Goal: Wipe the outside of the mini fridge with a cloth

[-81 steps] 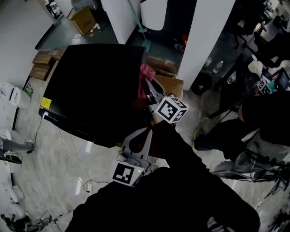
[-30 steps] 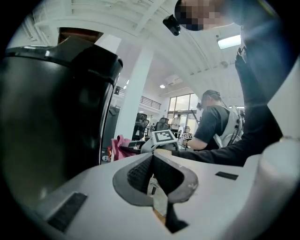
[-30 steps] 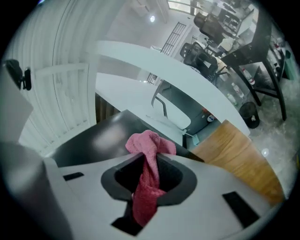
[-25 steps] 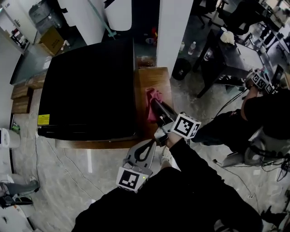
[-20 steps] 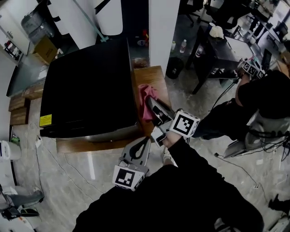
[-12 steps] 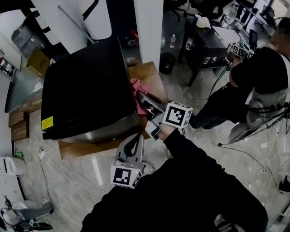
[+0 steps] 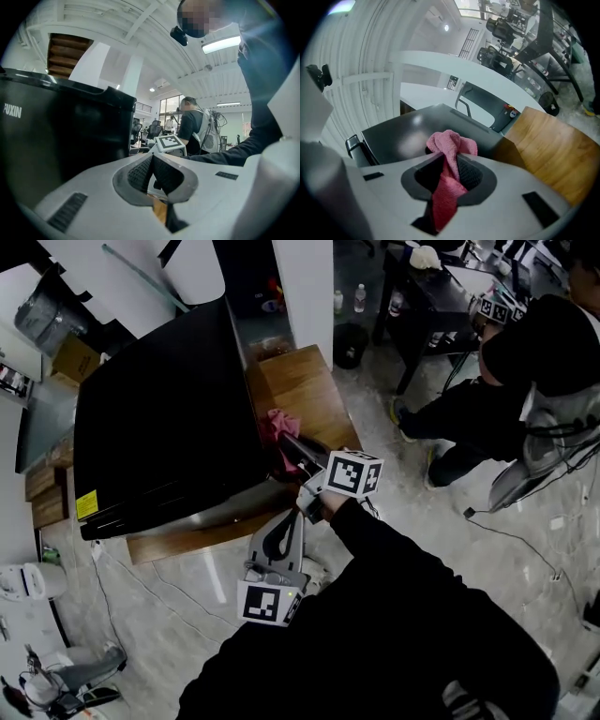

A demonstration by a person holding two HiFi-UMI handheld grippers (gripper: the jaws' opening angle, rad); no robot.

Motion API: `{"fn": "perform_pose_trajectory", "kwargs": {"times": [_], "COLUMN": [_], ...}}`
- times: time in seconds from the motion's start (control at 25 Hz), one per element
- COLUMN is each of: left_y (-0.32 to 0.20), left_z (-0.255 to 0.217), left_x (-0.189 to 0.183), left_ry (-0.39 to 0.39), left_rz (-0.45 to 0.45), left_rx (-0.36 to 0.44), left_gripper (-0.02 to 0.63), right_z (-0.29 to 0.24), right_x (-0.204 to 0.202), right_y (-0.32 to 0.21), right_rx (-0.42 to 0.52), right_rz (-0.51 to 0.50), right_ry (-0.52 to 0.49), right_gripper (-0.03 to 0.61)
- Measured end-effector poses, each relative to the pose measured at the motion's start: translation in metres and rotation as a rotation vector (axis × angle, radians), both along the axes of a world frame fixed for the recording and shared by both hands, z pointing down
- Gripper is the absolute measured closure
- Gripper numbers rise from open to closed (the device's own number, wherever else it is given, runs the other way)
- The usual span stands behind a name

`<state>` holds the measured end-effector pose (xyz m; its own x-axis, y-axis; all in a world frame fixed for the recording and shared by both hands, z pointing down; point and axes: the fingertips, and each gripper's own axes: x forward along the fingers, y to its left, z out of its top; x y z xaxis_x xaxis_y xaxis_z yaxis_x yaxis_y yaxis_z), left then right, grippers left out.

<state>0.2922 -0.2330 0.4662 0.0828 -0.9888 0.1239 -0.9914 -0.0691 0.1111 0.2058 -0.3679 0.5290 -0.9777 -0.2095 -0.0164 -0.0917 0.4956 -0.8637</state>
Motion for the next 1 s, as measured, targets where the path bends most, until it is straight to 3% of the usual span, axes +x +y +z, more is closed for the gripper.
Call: {"fn": "perform_pose_trajectory", "kwargs": {"times": [0.4, 0.72, 1.0], "left_y": [-0.042, -0.059, -0.04], "left_z": [0.062, 0.094, 0.101], "left_x": [0.004, 0.01, 0.001], "left_ry": [0.018, 0.042, 0.061], "left_rz": [-0.012, -0.022, -0.07], "left_rx": [-0.145, -0.196, -0.219], "left_gripper": [0.607, 0.607, 0.607], "right_z": [0.129, 0.215, 0.28], "right_x": [-0.017, -0.022, -0.016], "right_y": [-0.027, -0.035, -0.022], "right_rx": [-0.13, -0.187, -0.241], "right_rz": [-0.054, -0.02, -0.029], "right_ry": [0.103, 0.25, 0.392], "right_gripper": [0.501, 0.502, 0.502]}}
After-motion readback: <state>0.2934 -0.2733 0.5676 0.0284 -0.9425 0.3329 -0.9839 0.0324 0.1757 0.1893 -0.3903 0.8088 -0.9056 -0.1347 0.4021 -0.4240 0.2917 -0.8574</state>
